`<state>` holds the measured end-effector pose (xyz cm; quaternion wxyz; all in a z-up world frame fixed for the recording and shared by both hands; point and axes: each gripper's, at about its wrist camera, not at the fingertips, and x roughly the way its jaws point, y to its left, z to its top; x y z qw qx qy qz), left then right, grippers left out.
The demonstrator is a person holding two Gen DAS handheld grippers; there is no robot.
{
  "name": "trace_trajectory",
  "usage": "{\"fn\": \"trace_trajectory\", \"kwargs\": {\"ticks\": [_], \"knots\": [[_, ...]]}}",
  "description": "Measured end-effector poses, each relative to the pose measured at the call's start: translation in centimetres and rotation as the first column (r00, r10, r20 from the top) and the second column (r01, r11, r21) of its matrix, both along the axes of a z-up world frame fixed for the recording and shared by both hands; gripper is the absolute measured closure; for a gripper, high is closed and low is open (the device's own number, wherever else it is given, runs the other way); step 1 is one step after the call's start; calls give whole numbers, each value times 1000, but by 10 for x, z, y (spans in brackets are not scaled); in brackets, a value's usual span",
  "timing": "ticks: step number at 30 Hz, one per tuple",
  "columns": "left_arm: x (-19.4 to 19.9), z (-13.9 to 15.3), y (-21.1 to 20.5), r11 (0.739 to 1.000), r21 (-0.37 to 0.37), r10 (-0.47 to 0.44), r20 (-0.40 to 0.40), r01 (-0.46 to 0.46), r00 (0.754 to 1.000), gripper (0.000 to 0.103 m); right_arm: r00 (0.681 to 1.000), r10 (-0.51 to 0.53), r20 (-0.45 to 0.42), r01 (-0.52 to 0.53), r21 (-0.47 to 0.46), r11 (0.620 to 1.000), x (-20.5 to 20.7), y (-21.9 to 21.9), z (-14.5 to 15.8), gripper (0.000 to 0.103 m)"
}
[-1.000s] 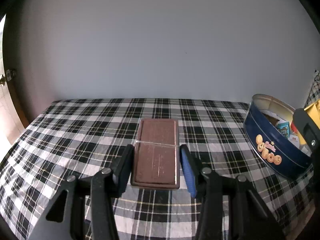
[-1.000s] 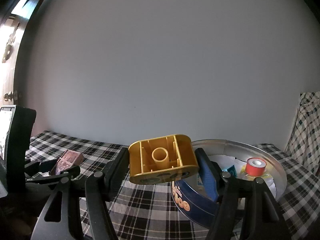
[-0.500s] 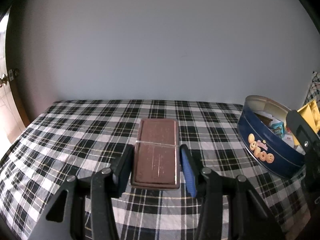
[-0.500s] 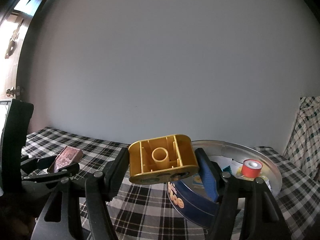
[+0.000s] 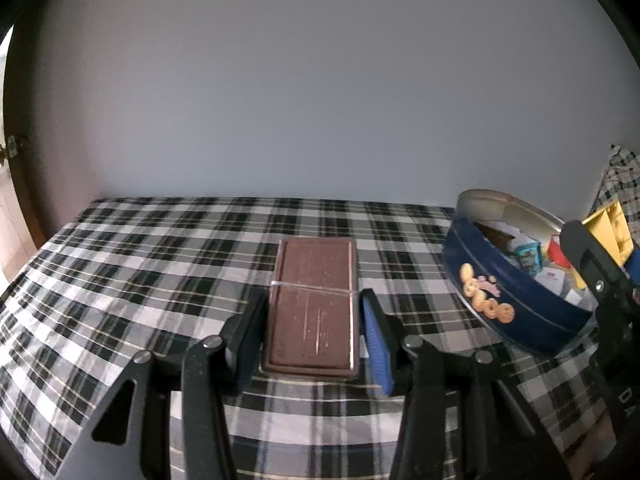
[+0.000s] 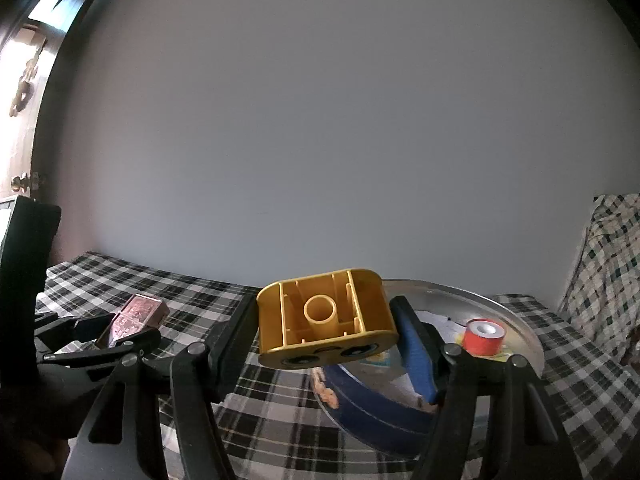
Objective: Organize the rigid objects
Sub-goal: 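Carry the brown box with the left tool while the right tool carries the yellow block over the tin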
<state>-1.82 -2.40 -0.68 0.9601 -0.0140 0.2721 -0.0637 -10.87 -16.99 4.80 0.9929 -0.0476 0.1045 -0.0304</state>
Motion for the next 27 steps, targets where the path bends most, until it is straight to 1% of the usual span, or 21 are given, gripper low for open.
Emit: {"fn": "trace_trajectory", "kwargs": {"ticks": [4, 10, 19, 27], "knots": [[-5, 4, -13, 999, -17, -36, 21, 37, 999, 57, 1000, -23, 14, 23, -5, 1000, -5, -13, 2, 34], [-11, 12, -33, 997, -20, -68, 53, 69, 996, 57, 997, -68, 26, 68, 0, 998, -9, -38, 4, 34], [-14, 23, -64, 994, -8, -106, 89, 107, 990, 57, 991, -130, 40, 128, 41, 991, -10, -73, 10, 34], [-12, 31, -92, 988, -6, -152, 107, 154, 983, 57, 984, -173, 49, 170, 52, 984, -11, -91, 14, 34]]}}
